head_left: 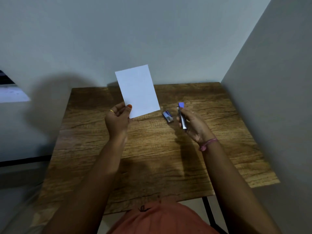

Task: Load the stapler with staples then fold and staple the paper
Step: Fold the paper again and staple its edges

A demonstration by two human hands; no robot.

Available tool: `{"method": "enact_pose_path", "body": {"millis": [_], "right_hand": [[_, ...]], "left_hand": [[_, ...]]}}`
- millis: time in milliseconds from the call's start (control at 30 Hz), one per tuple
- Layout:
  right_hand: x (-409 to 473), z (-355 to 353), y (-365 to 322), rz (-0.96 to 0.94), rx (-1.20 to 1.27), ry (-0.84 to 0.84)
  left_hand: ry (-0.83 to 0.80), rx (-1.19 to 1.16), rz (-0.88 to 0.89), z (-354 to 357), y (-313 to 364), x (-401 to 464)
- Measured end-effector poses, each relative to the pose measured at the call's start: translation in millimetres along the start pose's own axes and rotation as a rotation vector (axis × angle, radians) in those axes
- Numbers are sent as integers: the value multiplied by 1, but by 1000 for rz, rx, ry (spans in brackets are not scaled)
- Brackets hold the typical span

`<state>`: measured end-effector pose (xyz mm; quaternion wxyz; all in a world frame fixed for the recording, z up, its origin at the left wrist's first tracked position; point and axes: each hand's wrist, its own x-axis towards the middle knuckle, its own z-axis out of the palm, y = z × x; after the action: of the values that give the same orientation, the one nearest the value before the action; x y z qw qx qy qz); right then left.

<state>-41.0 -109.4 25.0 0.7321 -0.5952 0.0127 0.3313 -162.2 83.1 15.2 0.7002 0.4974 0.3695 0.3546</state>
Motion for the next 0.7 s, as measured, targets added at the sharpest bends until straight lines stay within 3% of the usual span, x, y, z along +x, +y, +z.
{"method": "enact_pose_path", "body": {"millis": [267,400,700], "right_hand": [[34,-45,35,-275,-863,446],[42,-40,48,-334,-827,543],[56,-33,47,-297,-751,596]], "left_hand": [[40,371,-99,-32,-43,17],[8,544,-59,-37,-61,13],[-56,747,152,-39,-68,5]]}}
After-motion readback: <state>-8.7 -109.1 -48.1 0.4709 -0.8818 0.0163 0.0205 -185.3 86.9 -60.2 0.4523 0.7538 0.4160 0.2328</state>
